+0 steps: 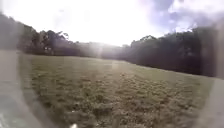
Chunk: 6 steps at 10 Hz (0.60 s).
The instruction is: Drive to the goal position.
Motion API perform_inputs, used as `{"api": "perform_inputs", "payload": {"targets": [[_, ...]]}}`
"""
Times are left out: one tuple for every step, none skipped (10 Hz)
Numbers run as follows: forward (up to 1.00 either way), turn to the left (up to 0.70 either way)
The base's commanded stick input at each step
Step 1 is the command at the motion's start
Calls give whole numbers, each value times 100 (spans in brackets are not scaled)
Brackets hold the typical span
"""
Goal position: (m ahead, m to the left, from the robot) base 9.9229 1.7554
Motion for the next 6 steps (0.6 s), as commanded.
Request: {"api": "perform_inputs", "payload": {"targets": [[70, 1], [70, 1], [70, 1], [70, 1], [70, 1], [70, 1]]}}
